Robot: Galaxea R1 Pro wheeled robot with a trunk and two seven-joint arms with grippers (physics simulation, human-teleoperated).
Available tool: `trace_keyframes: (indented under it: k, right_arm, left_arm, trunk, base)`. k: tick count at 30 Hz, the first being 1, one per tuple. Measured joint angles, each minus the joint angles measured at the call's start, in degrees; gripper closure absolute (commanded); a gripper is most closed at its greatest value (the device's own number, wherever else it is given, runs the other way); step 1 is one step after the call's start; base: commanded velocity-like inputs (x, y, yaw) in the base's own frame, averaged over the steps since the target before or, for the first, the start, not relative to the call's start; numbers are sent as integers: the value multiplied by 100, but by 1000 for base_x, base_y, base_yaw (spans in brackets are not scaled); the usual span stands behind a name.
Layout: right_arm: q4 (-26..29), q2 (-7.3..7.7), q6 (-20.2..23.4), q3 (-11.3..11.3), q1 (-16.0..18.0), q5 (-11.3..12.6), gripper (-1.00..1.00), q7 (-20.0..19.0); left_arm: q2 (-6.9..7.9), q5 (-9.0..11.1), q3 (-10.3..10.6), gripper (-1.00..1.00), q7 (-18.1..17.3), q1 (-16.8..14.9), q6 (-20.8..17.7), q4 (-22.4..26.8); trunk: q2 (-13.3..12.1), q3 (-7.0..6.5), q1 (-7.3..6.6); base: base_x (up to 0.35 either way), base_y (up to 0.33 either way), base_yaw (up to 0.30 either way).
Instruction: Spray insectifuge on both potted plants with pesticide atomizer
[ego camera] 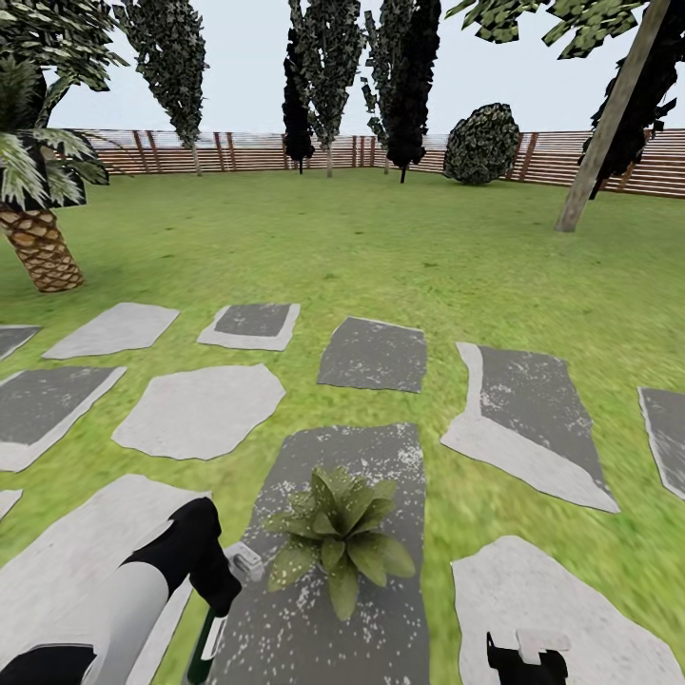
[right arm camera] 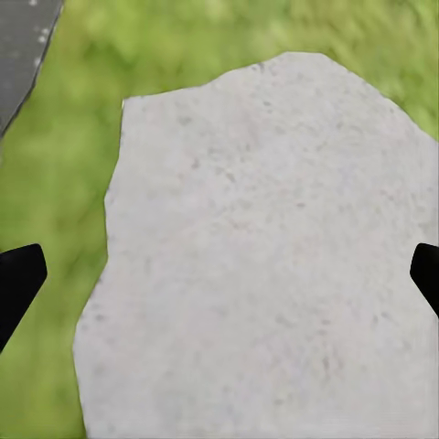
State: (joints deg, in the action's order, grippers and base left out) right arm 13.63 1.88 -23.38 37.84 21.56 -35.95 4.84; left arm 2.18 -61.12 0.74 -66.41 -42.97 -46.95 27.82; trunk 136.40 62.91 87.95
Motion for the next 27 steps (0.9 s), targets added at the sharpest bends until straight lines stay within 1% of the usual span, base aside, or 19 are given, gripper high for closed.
trace_keyframes:
  k: [3, 5, 9, 13, 16, 23, 27]
  right_arm:
    - [0, -1, 0, -1, 0, 0, -100, 0]
    - [0, -3, -2, -2, 0, 0, -100, 0]
    - [0, 1, 0, -2, 0, 0, -100, 0]
    - [2, 1, -2, -2, 0, 0, -100, 1]
    - [1, -2, 0, -2, 0, 0, -100, 1]
    - [2, -3, 2, -2, 0, 0, -100, 1]
    - [1, -3, -2, -2, 0, 0, -100, 1]
  left_arm:
    - [-9, 4, -1, 100, 131, 0, -7, 33]
    - [-26, 11, -15, 100, 315, 0, -17, 45]
    - [-46, 27, -27, 100, 363, 0, -22, 48]
    - [-51, 44, -26, 100, 370, 1, -21, 47]
    - [-48, 47, -19, 100, 371, 1, -21, 47]
    - [-43, 47, -10, 100, 370, 1, -20, 47]
    - [-38, 49, -14, 100, 369, 1, -20, 49]
  trunk:
    - [0, 0, 0]
    - [0, 0, 0]
    - [0, 0, 0]
    - [0, 0, -1]
    - [0, 0, 0]
    - [0, 0, 2]
    - [0, 0, 3]
  base:
    - [0, 0, 0]
    - [0, 0, 0]
    - [32, -35, 0]
    - [120, -198, 0]
    - [6, -258, 0]
    - [-204, -212, 1]
    - [-239, -198, 141]
